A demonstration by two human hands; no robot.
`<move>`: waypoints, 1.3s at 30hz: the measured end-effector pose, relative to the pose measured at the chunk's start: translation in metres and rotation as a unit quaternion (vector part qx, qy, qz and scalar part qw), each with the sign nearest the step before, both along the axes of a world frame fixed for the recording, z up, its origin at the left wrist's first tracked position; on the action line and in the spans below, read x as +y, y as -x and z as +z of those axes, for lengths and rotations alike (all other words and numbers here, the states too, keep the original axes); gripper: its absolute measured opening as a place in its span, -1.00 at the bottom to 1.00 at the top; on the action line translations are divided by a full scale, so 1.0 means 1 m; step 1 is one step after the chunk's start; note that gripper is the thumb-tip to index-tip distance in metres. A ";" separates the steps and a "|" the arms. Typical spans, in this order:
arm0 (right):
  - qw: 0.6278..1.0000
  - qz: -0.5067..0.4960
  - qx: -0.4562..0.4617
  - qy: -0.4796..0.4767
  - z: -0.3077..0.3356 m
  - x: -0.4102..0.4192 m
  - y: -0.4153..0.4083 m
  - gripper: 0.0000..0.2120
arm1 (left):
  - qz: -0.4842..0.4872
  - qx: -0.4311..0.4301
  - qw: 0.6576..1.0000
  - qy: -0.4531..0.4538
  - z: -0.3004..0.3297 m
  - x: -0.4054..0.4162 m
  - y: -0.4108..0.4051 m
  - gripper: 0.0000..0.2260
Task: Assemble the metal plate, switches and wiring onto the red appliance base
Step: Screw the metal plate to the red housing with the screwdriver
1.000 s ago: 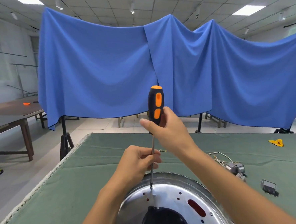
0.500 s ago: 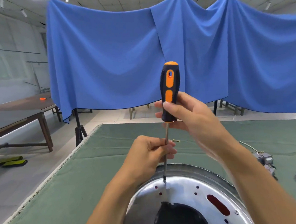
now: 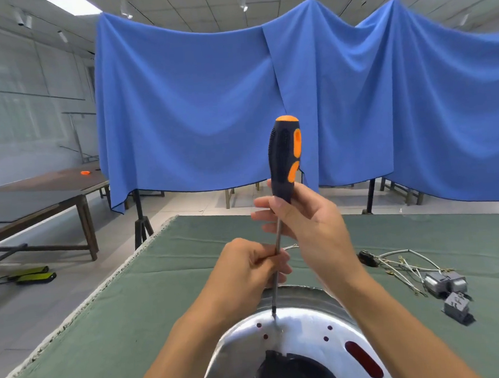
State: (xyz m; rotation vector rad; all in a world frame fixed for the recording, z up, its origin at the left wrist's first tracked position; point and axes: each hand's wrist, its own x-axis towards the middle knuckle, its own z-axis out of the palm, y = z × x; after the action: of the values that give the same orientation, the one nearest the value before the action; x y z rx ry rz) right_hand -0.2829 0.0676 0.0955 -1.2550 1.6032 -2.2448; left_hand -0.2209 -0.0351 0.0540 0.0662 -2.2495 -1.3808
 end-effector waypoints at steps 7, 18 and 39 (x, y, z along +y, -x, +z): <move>0.985 -0.167 0.044 -0.017 -0.002 -0.008 -0.008 -0.72 | 0.018 0.016 1.000 0.019 -0.007 0.004 -0.001 -0.89; 0.992 -0.122 0.035 0.019 0.006 -0.003 -0.001 -0.81 | 0.012 -0.021 1.000 0.010 -0.010 -0.001 0.002 -0.84; 1.000 -0.007 0.011 0.006 0.000 0.003 0.001 -0.92 | 0.038 -0.051 0.997 0.045 -0.009 -0.001 -0.002 -0.78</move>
State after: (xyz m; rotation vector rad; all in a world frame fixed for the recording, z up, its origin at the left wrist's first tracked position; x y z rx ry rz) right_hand -0.2840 0.0704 0.0951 -1.2789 1.6130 -2.2596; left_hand -0.2186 -0.0358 0.0449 0.1934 -2.3654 -1.2602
